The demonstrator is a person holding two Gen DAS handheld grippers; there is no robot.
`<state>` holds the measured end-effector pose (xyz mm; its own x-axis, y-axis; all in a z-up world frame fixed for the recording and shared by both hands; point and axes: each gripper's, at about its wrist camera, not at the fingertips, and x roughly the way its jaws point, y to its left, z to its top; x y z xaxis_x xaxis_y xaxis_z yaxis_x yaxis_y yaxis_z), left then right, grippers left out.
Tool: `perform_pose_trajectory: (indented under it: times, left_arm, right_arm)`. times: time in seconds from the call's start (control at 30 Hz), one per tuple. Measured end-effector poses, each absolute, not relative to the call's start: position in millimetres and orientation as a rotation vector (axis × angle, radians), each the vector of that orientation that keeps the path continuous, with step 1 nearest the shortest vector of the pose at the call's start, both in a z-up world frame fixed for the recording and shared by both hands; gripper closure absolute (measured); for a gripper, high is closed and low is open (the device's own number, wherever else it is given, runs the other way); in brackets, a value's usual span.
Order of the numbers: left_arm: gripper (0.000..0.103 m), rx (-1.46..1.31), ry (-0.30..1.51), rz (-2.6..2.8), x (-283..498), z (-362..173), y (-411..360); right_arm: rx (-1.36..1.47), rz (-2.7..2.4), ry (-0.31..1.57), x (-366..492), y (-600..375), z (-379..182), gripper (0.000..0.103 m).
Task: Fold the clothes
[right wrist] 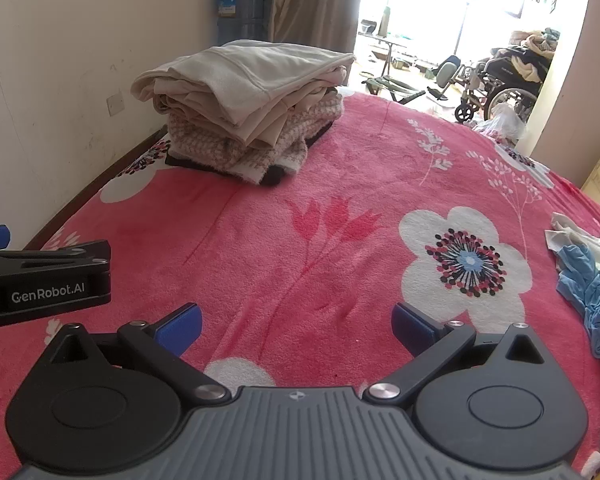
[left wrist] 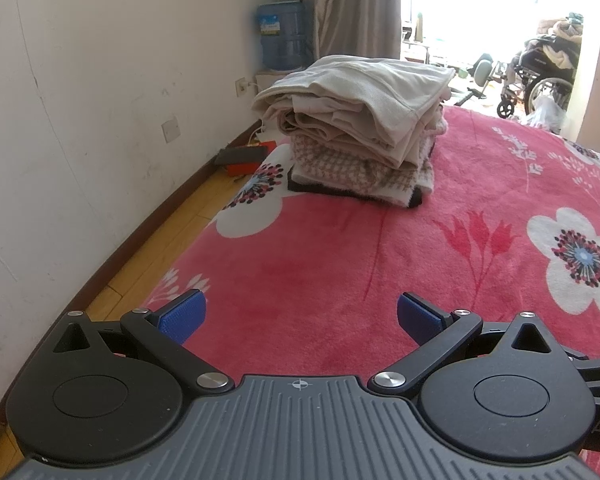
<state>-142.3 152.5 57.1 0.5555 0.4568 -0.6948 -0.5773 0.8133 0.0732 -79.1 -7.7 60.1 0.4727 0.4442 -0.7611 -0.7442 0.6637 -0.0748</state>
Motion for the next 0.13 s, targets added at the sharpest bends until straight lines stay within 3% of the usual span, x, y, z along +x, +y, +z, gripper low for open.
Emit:
perform_pose_trajectory:
  times: [0.13]
  left_arm:
    - [0.000, -0.171, 0.768, 0.615, -142.4, 57.0, 152.1]
  right_arm:
    - [-0.432, 0.756, 0.784, -79.5, -7.9, 59.5, 0.000]
